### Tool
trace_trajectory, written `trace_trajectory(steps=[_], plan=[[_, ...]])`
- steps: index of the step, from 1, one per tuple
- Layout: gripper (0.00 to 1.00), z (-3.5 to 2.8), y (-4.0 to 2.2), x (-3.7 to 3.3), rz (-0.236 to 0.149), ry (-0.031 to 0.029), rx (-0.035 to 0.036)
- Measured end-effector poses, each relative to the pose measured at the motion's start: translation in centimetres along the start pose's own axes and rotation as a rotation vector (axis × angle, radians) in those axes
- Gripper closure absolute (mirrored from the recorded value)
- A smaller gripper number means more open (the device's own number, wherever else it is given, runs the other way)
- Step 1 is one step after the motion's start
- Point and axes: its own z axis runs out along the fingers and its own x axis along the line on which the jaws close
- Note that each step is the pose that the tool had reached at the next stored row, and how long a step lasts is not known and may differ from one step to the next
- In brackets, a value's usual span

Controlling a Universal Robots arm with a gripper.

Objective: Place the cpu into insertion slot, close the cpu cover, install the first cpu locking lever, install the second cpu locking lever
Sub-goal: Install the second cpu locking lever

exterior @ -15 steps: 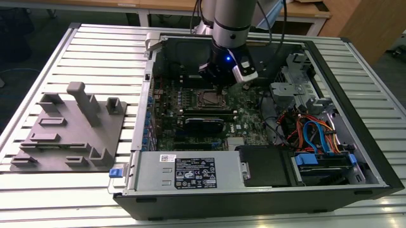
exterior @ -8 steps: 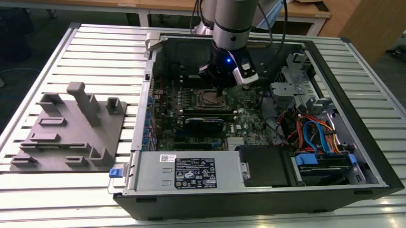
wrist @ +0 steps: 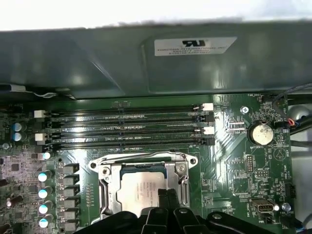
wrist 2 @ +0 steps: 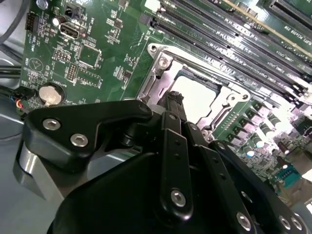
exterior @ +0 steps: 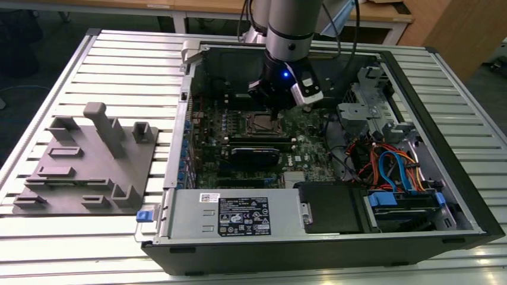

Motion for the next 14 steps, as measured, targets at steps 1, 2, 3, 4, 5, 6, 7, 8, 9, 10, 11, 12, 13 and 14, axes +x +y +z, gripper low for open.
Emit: trace_trajectory(steps=[1,2,3,4,5,6,7,8,9,10,11,12,13,14], plan=[[0.9,-0.14,0.0,0.02,0.0,0.0001,0.0],[0.9,-0.33,0.01,0.03,0.0,0.0,0.0],[0.9,-0.5,0.02,0.03,0.0,0.0,0.0],[0.9,-0.68,0.02,0.04,0.0,0.0001,0.0001],[0.9,-0.86,0.03,0.05,0.0,0.0,0.0],[0.9,-1.06,0.04,0.06,0.0,0.0,0.0],[0.9,-1.25,0.04,0.08,0.0,0.0,-0.0002],[0.9,-1.48,0.05,0.09,0.0,0.0,-0.0002],[0.9,-1.77,0.05,0.1,0.0,0.0001,0.0],[0.9,-2.06,0.06,0.1,0.0,0.0,-0.0002],[0.9,-2.34,0.06,0.1,0.0,0.0,-0.0002],[0.9,-2.58,0.06,0.1,0.0,0.0001,0.0],[0.9,-2.64,0.06,0.11,0.0,0.0,-0.0002],[0.9,-2.63,0.07,0.11,0.0,0.0,-0.001]])
